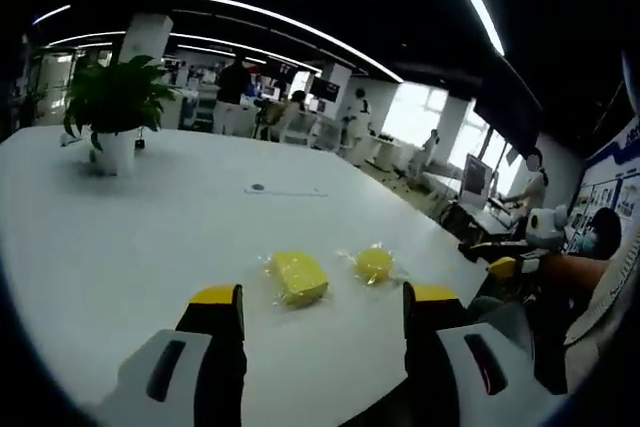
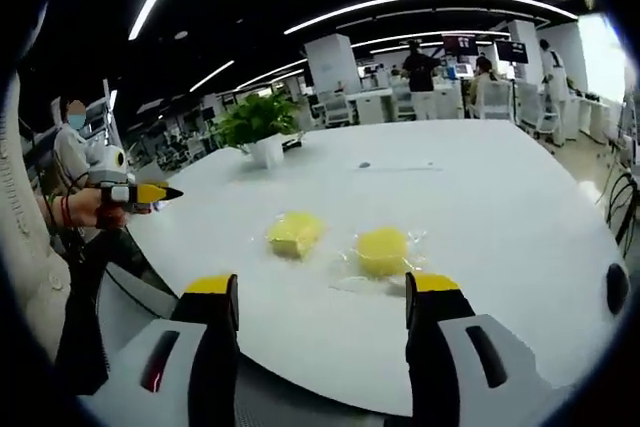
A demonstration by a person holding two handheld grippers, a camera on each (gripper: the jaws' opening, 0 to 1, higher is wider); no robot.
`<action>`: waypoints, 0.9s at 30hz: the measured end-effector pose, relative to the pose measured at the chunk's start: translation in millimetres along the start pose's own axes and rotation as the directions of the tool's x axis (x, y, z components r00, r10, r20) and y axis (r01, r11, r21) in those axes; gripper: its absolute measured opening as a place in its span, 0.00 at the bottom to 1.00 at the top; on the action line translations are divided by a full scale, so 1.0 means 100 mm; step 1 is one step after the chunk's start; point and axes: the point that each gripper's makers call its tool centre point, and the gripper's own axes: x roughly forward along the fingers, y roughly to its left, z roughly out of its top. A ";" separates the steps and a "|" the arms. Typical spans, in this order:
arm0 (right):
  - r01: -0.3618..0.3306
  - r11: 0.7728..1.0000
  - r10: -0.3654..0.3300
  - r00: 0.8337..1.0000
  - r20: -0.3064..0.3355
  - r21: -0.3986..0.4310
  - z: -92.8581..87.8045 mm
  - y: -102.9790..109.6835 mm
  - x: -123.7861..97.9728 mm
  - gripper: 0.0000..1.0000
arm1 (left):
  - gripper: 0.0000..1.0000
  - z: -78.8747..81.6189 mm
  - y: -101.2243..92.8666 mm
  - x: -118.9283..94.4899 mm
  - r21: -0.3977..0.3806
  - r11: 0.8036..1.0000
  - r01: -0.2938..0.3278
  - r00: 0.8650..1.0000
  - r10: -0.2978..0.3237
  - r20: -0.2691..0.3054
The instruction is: Compare the silicone blocks by pressing each to a similar depth, holding the contact briefly, and releasing to observe deformation and rebound differences across the visible hardness samples.
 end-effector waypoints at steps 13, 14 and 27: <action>0.055 0.997 -0.057 0.998 0.028 0.050 0.02 -0.03 -0.05 0.60 | 0.65 -0.06 0.10 -0.11 -0.063 0.998 -0.026 0.999 0.028 0.027; 0.061 0.997 -0.062 0.998 0.030 0.044 0.03 -0.04 -0.06 0.60 | 0.65 -0.08 0.11 -0.12 -0.068 0.997 -0.030 0.999 0.032 0.024; 0.065 0.998 -0.065 0.998 0.026 0.001 0.03 -0.02 -0.08 0.58 | 0.64 -0.12 0.14 -0.17 -0.044 0.998 -0.051 0.999 0.052 0.011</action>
